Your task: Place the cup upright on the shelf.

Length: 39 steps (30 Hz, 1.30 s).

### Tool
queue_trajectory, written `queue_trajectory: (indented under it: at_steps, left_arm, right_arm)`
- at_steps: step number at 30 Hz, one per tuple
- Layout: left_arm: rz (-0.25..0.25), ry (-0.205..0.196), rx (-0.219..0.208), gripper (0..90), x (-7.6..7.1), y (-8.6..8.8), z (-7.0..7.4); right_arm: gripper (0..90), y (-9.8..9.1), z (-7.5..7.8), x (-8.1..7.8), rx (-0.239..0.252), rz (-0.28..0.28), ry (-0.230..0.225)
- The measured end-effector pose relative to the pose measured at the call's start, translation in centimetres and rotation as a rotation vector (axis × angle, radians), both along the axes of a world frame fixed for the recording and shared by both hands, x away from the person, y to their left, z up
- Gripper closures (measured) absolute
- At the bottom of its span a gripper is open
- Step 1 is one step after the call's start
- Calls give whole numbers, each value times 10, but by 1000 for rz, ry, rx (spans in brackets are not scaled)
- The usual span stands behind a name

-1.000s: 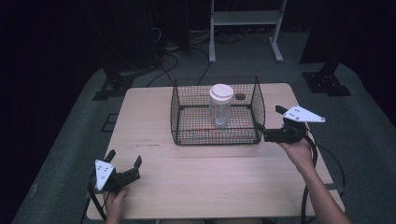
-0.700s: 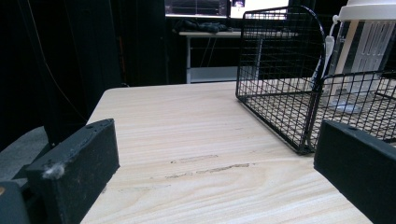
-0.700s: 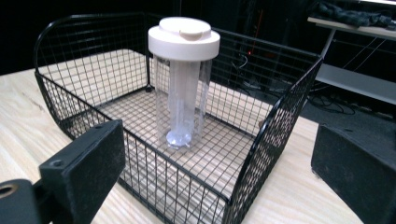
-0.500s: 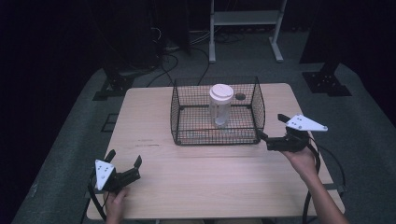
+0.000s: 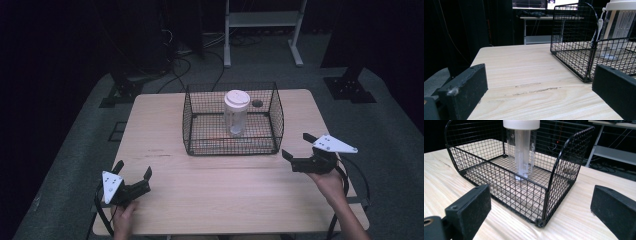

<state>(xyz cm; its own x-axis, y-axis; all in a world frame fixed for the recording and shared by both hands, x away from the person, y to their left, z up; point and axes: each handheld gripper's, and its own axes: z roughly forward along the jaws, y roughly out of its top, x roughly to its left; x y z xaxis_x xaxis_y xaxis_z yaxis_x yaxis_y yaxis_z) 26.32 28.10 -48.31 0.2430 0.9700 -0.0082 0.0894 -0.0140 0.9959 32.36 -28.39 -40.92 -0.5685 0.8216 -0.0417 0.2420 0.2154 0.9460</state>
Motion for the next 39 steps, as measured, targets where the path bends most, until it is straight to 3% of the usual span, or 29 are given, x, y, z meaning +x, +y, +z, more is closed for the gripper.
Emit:
queue_trajectory:
  at_steps: [13,39]
  left_arm:
    - [2,1,5,0,0,-1,0]
    - [2,1,6,0,0,-1,0]
  right_arm:
    - [24,-9,-19,-12,4,-13,28]
    - [25,-23,-40,-33,20,-31,51]
